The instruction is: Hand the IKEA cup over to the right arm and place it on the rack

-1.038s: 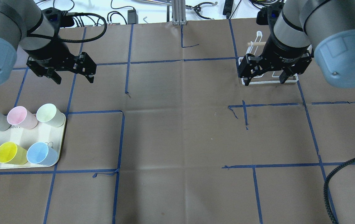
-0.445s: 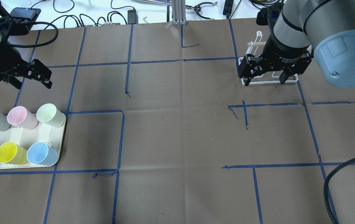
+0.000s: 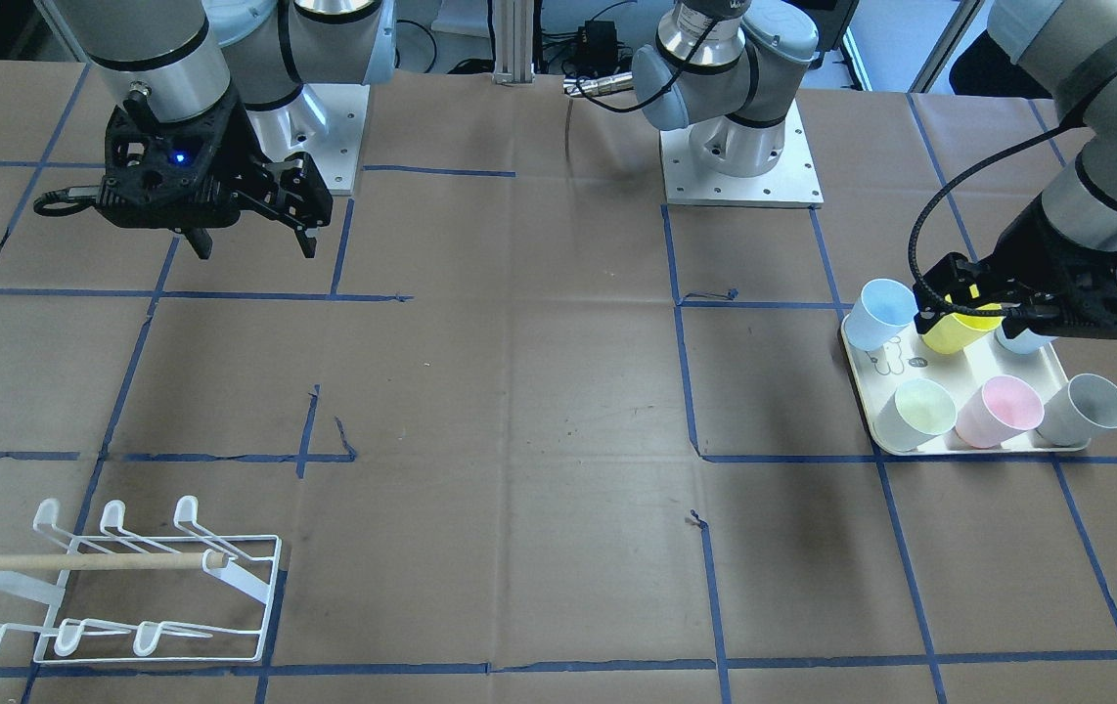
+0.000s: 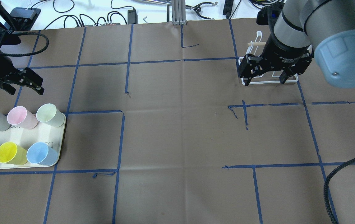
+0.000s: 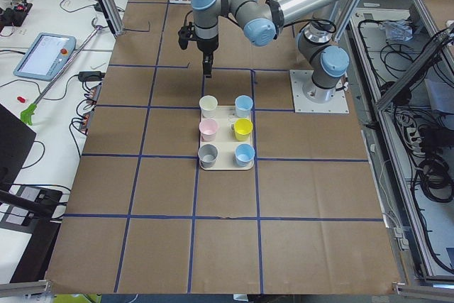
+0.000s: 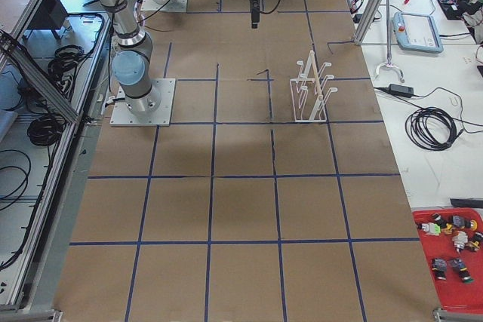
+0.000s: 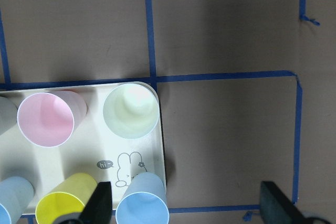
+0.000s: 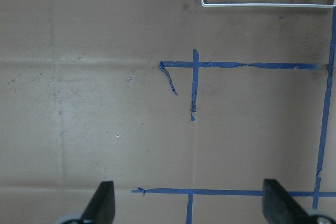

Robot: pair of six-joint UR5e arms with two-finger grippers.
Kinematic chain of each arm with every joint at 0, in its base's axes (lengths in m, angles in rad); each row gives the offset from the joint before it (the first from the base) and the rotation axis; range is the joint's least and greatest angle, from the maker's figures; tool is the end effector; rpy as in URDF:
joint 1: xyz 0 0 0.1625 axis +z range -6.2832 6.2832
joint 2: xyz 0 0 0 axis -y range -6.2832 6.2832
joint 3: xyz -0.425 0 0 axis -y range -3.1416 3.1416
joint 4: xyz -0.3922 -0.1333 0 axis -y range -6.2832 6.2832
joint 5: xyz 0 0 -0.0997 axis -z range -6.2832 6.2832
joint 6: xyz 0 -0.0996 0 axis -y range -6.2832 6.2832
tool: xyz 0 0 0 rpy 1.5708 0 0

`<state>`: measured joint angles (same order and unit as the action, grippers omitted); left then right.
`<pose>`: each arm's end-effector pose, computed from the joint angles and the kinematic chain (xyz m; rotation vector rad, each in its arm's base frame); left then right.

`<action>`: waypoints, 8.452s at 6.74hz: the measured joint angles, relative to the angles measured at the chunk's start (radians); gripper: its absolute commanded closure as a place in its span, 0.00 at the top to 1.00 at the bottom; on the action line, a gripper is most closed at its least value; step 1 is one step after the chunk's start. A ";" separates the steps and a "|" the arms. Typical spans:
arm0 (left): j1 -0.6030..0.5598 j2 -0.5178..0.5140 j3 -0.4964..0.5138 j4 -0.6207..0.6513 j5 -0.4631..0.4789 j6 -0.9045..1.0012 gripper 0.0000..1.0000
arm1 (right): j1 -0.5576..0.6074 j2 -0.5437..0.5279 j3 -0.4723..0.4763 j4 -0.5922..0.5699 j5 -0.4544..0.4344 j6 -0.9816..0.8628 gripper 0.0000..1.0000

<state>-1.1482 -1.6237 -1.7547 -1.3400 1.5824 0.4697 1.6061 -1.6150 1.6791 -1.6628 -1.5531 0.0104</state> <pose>0.0857 -0.5128 0.3947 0.0739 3.1328 0.0163 0.1517 -0.4700 0.4652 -0.0393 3.1227 -0.0429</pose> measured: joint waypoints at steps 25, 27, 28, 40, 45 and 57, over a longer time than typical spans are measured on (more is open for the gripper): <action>0.031 -0.132 0.259 -0.297 -0.082 -0.021 0.00 | 0.000 0.002 0.181 -0.574 0.234 0.229 1.00; -0.015 -0.132 0.272 -0.260 -0.080 -0.015 0.00 | 0.000 0.000 0.320 -0.890 0.289 0.416 1.00; -0.064 -0.132 0.272 -0.195 -0.085 -0.011 0.00 | 0.000 -0.003 0.367 -1.019 0.299 0.550 1.00; -0.320 0.125 -0.355 0.855 -0.882 0.005 0.00 | 0.096 -0.004 0.691 -1.803 0.406 1.530 1.00; -0.411 -0.015 -0.418 1.218 -0.921 -0.010 0.00 | 0.159 0.077 0.609 -1.794 0.403 1.582 0.99; -0.429 -0.010 -0.428 1.233 -0.928 -0.013 0.00 | 0.187 0.281 0.406 -1.793 0.401 1.582 0.96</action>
<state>-1.5769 -1.6337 -2.1828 -0.1074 0.6539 0.4571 1.7932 -1.3336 2.0853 -3.4561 -1.1520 1.5923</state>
